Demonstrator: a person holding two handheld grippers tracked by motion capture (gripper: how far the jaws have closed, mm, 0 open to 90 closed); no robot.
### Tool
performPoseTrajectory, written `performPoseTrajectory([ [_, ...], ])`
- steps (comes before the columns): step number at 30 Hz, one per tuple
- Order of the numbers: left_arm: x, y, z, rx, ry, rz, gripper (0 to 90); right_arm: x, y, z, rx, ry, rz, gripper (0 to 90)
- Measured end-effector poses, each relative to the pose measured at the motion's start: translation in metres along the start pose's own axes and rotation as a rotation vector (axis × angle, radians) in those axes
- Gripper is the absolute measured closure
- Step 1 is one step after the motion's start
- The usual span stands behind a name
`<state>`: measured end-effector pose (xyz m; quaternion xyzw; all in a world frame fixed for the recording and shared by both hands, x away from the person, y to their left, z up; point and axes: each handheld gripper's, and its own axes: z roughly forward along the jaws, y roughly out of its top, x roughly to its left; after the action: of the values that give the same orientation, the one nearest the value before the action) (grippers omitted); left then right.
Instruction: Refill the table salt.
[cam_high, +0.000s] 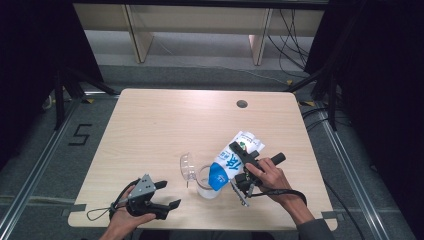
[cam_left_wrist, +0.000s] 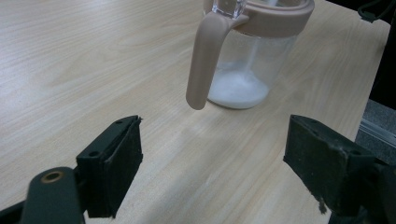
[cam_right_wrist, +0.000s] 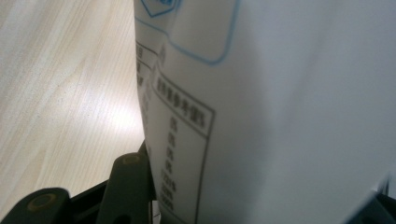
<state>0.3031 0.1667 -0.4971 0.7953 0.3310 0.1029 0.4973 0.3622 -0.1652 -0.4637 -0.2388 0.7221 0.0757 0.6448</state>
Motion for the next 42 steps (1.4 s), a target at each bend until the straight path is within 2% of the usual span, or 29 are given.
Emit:
performPoseTrajectory([
  [2,0.0005,0.0002,-0.0002,0.001,0.0,0.009,18.4,0.0,-0.0001,-0.0001,0.001,0.001,-0.001,53.4],
  [3,0.0016,0.0006,-0.0003,0.001,-0.002,0.027,18.4,-0.0003,-0.0002,0.0001,0.0,-0.002,-0.001,53.4],
  [5,0.0016,0.0006,-0.0003,0.001,-0.001,0.027,18.5,-0.0017,-0.0003,0.0009,-0.011,0.001,-0.019,53.5],
  [7,0.0014,0.0006,-0.0003,0.001,-0.002,0.025,18.5,-0.0014,-0.0004,0.0006,-0.006,-0.002,-0.015,53.7],
  [8,0.0,0.0,0.0,0.001,0.001,0.0,18.5,-0.0016,-0.0004,0.0005,-0.005,-0.003,-0.018,53.8],
  [9,0.001,0.0004,-0.0002,0.001,-0.001,0.021,18.5,-0.0018,-0.0005,0.0005,-0.005,-0.002,-0.019,53.9],
  [10,0.0011,0.0005,-0.0002,0.002,-0.001,0.021,18.5,-0.0018,-0.0004,0.0004,-0.004,-0.003,-0.019,54.0],
  [11,0.0002,0.0,0.0,0.0,0.001,0.002,18.5,-0.0018,-0.0004,0.0004,-0.004,-0.003,-0.019,54.1],
  [12,0.0015,0.0006,-0.0003,0.001,-0.002,0.026,18.5,-0.0017,-0.0003,0.0004,-0.003,-0.002,-0.017,54.1],
  [13,0.0015,0.0006,-0.0003,0.002,-0.001,0.026,18.5,-0.0022,-0.0001,0.0008,-0.008,-0.005,-0.031,54.3],
  [15,0.0015,0.0006,-0.0004,0.002,-0.002,0.026,18.5,-0.0004,-0.0002,-0.0002,0.006,-0.007,-0.009,54.4],
  [16,0.0002,0.0,-0.0001,0.0,0.001,0.002,18.5,-0.0004,-0.0002,-0.0002,0.006,-0.006,-0.009,54.5],
  [17,0.0002,0.0,-0.0001,0.0,0.001,0.002,18.5,-0.0005,-0.0001,-0.0002,0.007,-0.006,-0.01,54.5],
  [18,0.0004,0.0002,-0.0001,0.0,0.001,0.007,18.5,-0.0007,-0.0002,-0.0001,0.005,-0.007,-0.008,54.6],
  [19,0.0016,0.0007,-0.0004,0.001,-0.001,0.028,18.5,-0.0009,-0.0002,-0.0001,0.005,-0.007,-0.008,54.7],
  [20,0.0015,0.0007,-0.0004,0.001,-0.001,0.026,18.5,-0.0022,-0.0002,0.0008,-0.007,-0.003,-0.024,54.8],
  [23,0.0015,0.0006,-0.0004,0.001,-0.001,0.027,18.5,-0.0013,-0.0006,-0.0004,0.011,-0.004,-0.009,54.9],
  [24,0.0015,0.0007,-0.0004,0.001,-0.002,0.027,18.5,-0.0041,-0.0004,0.0004,-0.006,-0.018,-0.043,55.0],
  [25,0.0001,0.0001,-0.0002,0.0,0.001,0.002,18.5,-0.0055,-0.0002,0.0011,-0.017,-0.021,-0.063,55.1],
  [26,0.0006,0.0002,-0.0003,0.0,0.001,0.009,18.5,-0.0063,0.0,0.0015,-0.023,-0.022,-0.077,55.1],
  [28,0.0014,0.0007,-0.0008,0.003,0.004,0.026,18.5,-0.0063,-0.0002,0.0016,-0.022,-0.018,-0.081,55.2],
  [39,0.0017,0.0006,-0.0003,0.001,-0.002,0.026,18.5,-0.0068,-0.0005,0.0012,-0.022,-0.024,-0.082,55.8],
  [42,0.0017,0.0006,-0.0003,0.002,-0.002,0.027,18.5,-0.0064,-0.0009,0.002,-0.036,-0.03,-0.079,55.8],
])
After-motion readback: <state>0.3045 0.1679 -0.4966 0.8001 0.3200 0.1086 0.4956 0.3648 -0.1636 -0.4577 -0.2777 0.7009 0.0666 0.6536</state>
